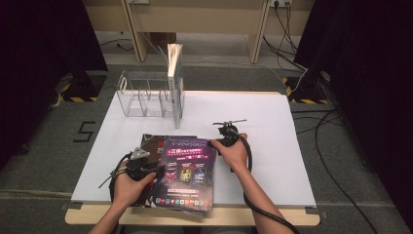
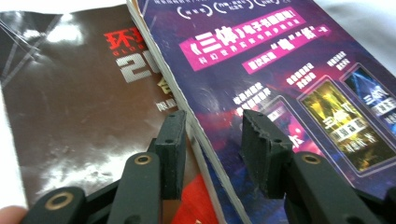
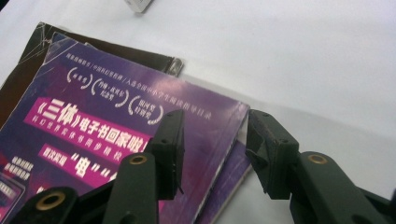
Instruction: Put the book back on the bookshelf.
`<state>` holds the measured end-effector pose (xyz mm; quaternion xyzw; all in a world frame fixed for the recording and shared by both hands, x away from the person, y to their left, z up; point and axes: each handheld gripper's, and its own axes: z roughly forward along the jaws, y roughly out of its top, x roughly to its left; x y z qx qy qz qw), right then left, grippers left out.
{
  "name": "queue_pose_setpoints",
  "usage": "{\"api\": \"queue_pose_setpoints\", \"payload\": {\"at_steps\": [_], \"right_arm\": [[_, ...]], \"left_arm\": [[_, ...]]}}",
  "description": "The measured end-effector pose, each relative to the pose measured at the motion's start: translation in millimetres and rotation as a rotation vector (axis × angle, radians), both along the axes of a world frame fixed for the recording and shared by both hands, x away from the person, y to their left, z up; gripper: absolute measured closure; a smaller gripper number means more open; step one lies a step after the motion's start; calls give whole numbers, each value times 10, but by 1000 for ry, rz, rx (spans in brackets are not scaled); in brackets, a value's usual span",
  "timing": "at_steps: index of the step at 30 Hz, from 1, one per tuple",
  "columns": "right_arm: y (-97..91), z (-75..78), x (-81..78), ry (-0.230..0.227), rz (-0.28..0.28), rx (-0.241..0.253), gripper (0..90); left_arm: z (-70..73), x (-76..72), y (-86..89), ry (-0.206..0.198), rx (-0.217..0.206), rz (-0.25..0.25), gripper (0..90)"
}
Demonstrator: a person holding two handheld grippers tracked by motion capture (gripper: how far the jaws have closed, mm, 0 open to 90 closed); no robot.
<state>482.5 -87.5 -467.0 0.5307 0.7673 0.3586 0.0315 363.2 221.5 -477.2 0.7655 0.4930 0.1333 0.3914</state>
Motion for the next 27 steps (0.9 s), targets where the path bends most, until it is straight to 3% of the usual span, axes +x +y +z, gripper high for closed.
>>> {"api": "queue_pose_setpoints", "payload": {"at_steps": [7,19,27], "right_arm": [[7,-86,123,26,-14,13,563],[37,-99,159,35,-12,26,556],[25,-121,163,51,-28,60,560]], "left_arm": [[3,15,-19,-5,13,-8,612],[7,52,-48,-3,24,-15,620],[8,43,-86,-13,42,-14,638]]}}
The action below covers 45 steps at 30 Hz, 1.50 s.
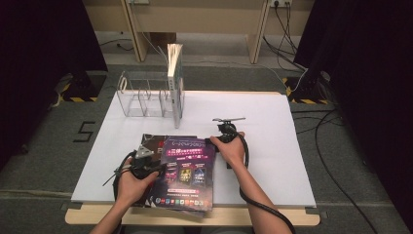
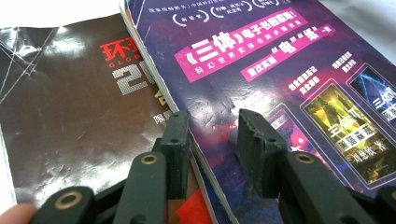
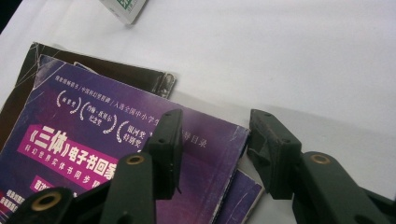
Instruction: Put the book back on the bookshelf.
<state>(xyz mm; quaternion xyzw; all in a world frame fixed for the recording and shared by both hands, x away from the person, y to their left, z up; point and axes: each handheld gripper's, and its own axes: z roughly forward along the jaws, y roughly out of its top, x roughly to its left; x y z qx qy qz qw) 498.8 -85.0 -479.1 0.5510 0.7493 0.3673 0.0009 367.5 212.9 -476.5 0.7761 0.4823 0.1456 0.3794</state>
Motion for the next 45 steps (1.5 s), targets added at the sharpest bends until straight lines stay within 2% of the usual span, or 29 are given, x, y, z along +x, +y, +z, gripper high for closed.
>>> {"api": "queue_pose_setpoints", "payload": {"at_steps": [3,6,11,21,25,30,35,37,38,41,45], "right_arm": [[-5,33,-18,-15,-2,-12,609],[-33,111,-40,-47,-2,2,664],[-55,220,-85,-52,-18,37,697],[-132,234,-156,-10,-55,106,662],[-179,260,-149,18,-55,174,641],[-131,263,-171,2,-48,128,620],[-132,193,-187,35,-40,127,616],[-120,159,-200,80,-10,143,614],[-100,146,-216,84,1,145,616],[-63,142,-247,76,22,119,639],[-68,235,-253,70,36,147,736]], "left_arm": [[-4,-2,0,-2,-1,2,643],[-5,-5,3,-4,1,2,645],[-3,-14,-1,-8,9,3,653],[-6,-29,-23,-11,10,20,662],[-7,-33,-25,-13,11,25,664],[-8,-33,-22,-11,7,29,665],[-9,-32,-23,-13,7,30,665],[-8,-35,-23,-11,9,30,666],[-9,-34,-24,-13,8,30,666],[-7,-36,-23,-14,12,30,666],[-6,-41,-12,-15,14,34,666]]}}
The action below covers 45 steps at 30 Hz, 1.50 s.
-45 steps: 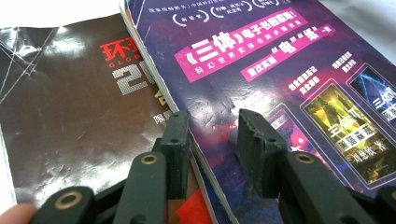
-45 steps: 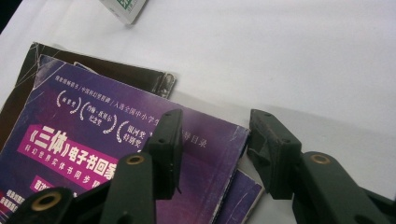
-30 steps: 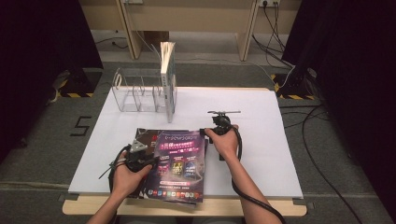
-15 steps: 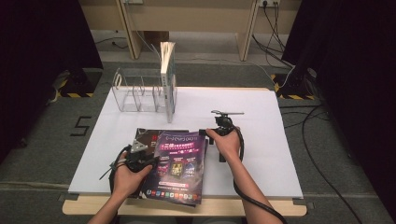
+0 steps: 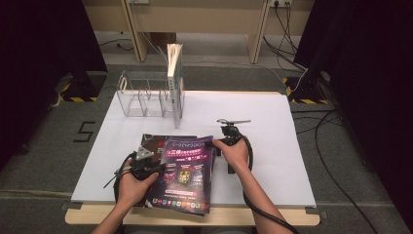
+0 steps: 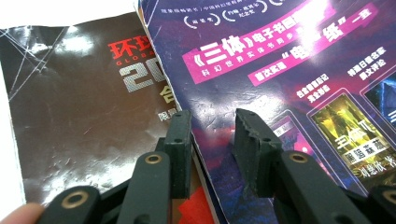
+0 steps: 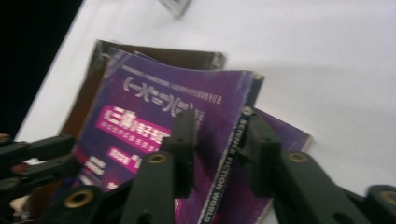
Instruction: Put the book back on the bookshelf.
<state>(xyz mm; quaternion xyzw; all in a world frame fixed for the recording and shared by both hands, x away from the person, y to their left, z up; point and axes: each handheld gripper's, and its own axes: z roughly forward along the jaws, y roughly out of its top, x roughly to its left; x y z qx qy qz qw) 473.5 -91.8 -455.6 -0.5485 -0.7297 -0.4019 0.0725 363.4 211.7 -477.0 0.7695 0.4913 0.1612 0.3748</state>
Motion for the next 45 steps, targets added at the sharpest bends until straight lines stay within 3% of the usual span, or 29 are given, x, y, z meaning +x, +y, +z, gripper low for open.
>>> {"api": "queue_pose_setpoints", "payload": {"at_steps": [5,9,15,25,37,40,45], "right_arm": [[72,216,-30,-16,33,33,795],[146,344,-67,-42,49,21,804],[193,413,-113,-67,31,31,822],[286,579,-174,-130,35,48,842],[531,948,-229,-278,48,40,845],[606,1068,-234,-335,39,37,846],[711,1197,-230,-388,39,24,845]], "left_arm": [[-2,-1,18,-2,-2,-1,666],[4,2,30,5,-6,1,662],[32,0,60,-2,-10,9,654],[224,-24,175,-58,-58,48,633],[503,-83,318,-133,-108,84,623],[548,-90,350,-142,-117,92,623],[591,-93,382,-154,-121,99,624]]}}
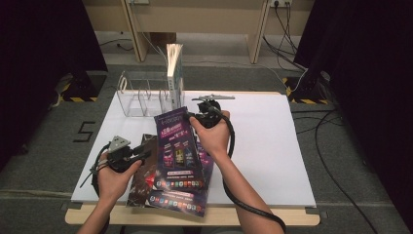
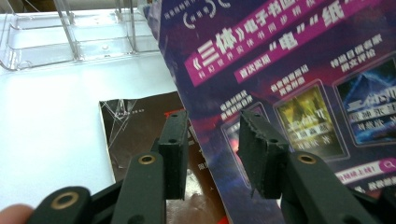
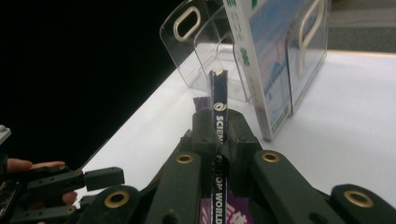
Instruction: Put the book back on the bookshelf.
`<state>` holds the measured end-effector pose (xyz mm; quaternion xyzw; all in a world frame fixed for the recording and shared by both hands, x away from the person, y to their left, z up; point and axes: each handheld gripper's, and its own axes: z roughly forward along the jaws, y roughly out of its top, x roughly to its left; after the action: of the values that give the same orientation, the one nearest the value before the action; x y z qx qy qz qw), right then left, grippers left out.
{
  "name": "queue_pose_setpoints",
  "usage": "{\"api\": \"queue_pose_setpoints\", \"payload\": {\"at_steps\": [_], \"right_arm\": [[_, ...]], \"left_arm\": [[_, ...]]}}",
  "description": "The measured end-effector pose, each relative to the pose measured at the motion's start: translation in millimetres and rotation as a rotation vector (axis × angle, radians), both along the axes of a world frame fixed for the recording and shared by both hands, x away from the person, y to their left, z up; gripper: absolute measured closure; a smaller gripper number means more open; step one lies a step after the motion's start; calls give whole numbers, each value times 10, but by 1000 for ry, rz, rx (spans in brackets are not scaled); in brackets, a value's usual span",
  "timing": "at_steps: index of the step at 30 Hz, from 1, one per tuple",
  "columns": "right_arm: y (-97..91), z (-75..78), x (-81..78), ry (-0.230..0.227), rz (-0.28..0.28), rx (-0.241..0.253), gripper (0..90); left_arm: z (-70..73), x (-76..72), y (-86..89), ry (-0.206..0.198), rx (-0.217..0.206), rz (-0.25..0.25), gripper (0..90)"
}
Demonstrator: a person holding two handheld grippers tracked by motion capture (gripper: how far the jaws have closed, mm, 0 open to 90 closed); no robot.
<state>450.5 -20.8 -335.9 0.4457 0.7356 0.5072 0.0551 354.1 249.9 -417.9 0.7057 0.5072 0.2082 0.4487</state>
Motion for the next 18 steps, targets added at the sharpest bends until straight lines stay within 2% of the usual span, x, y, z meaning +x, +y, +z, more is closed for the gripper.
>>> {"api": "queue_pose_setpoints", "payload": {"at_steps": [3,18], "right_arm": [[56,51,-4,-27,6,-7,846],[271,217,-29,-127,-19,21,846]], "left_arm": [[14,-3,7,-3,-2,3,624],[110,-25,38,-38,-27,19,612]]}}
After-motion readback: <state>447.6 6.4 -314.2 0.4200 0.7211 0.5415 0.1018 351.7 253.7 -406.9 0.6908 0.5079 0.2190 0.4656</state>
